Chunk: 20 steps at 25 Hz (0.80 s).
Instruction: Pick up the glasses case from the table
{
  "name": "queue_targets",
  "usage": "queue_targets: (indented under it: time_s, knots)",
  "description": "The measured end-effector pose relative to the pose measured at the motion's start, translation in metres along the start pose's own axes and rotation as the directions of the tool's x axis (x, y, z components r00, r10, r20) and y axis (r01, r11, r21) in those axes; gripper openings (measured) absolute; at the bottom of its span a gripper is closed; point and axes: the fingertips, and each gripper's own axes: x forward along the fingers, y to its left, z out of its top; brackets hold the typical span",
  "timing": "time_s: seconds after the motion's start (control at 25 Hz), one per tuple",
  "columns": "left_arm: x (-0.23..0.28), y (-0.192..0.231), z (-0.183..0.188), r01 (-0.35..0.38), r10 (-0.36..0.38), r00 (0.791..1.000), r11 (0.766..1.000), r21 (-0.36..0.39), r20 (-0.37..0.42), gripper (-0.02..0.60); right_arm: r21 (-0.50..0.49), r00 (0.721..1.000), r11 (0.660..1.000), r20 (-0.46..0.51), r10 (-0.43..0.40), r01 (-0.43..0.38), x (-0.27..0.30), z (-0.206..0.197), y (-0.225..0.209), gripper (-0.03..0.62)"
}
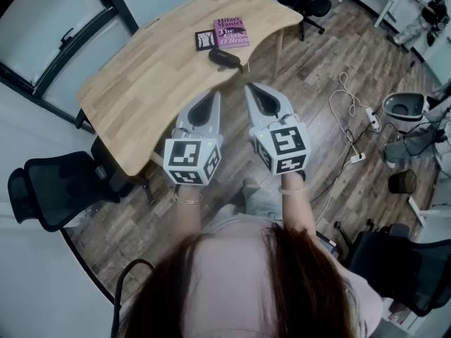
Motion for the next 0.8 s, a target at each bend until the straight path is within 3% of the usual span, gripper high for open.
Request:
queue_targets:
  time_s: [0.8]
  knots:
    - [0.074,0.036,-0.019,0.022,-0.023,0.999,1.0,-0.011,-0.035,0.009,0.029,0.999,0.999,-0.035,0.039,-0.038,0.068,-0.03,-0.031,0.003]
